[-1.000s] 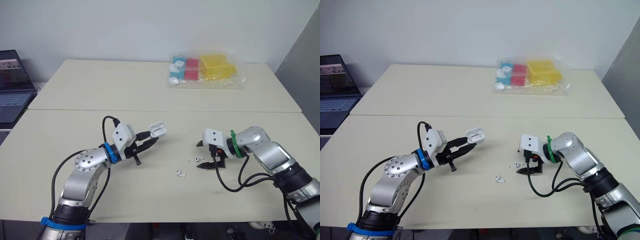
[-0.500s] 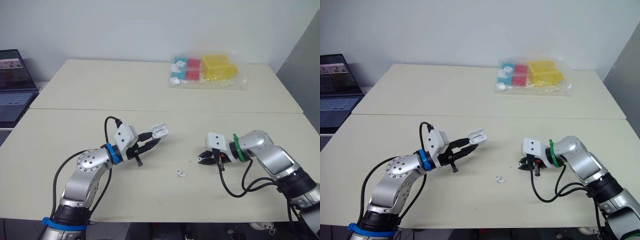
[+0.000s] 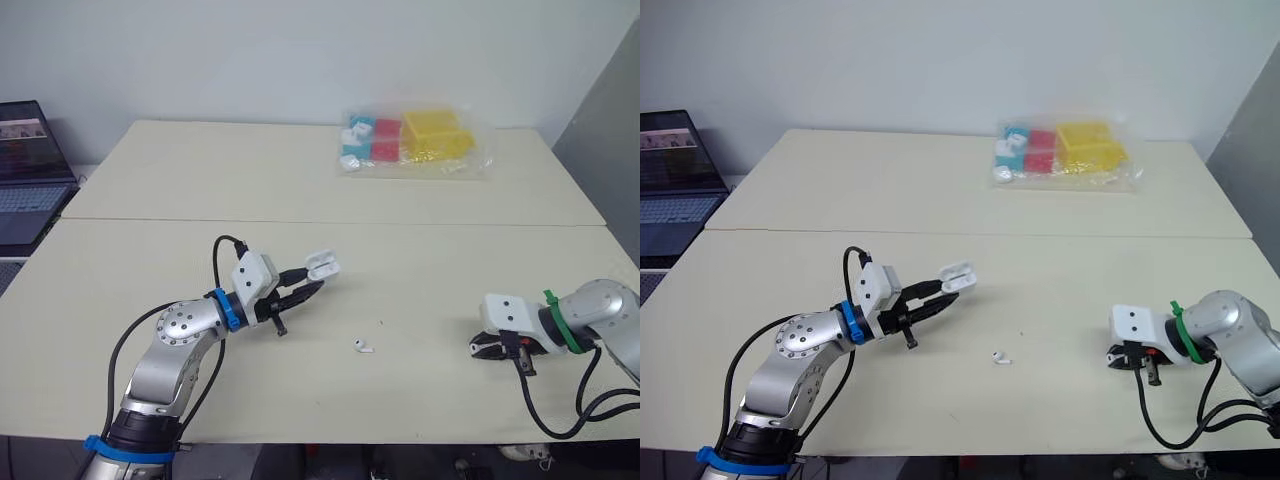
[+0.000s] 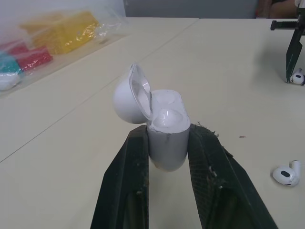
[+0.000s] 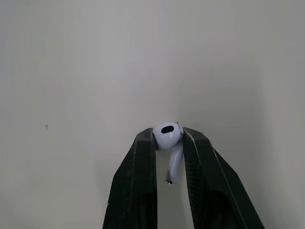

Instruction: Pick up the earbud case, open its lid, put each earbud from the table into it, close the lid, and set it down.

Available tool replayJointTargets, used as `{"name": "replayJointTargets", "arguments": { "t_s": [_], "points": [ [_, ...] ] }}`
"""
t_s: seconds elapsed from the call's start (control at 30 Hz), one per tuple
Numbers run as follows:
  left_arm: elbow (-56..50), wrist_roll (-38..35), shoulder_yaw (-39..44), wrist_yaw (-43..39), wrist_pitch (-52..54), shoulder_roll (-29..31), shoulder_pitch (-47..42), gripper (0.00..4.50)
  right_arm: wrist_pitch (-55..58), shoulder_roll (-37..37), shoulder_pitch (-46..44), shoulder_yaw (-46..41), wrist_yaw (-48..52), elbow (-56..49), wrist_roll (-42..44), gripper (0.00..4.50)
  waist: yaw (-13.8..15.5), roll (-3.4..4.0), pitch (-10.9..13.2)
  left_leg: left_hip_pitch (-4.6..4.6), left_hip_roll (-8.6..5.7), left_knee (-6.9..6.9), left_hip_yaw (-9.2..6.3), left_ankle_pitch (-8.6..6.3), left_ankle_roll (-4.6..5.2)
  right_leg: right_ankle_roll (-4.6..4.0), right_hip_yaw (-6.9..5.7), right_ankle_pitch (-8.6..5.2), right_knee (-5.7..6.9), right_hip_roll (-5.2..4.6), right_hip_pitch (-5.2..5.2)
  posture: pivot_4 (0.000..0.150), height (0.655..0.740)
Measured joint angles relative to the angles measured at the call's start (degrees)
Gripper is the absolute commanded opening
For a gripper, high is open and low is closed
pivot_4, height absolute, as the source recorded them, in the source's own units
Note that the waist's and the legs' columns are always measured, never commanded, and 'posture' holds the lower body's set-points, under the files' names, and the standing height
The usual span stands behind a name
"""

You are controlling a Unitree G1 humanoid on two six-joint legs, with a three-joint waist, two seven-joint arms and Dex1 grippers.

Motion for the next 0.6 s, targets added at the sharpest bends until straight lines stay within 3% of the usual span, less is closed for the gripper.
{"name": "replayJointTargets", "arguments": {
  "t_s": [0.13, 0.33, 0.6],
  "points": [
    [0.37, 0.0, 0.04, -0.1, -0.13, 0.15, 0.1, 0.79, -0.6, -0.78, -0.2, -0.2, 1.52, 1.8, -0.52, 0.42, -0.01, 0.0, 0.0, -0.01, 0.0, -0.01, 0.02, 0.0, 0.0, -0.01, 0.03, -0.01, -0.02, 0.01, 0.0, 0.15, 0.74],
    [0.1, 0.0, 0.16, -0.04, -0.13, 0.58, 1.89, 0.79, -1.38, 1.31, -0.75, -0.5, 1.13, 2.72, -1.0, 2.43, -0.26, -0.1, -0.05, 0.07, 0.04, 0.01, 0.05, 0.0, 0.0, 0.01, 0.05, 0.01, 0.0, 0.01, 0.04, 0.15, 0.74],
    [-1.32, -0.05, 0.27, 0.11, 0.25, 1.33, 3.29, 0.79, 2.97, -0.04, 0.79, -4.1, 1.98, -1.71, 2.76, 2.44, -0.17, -0.05, -0.03, 0.06, 0.03, -0.05, 0.06, 0.01, -0.01, -0.06, 0.07, 0.0, 0.03, 0.01, -0.01, 0.15, 0.74]
  ]
}}
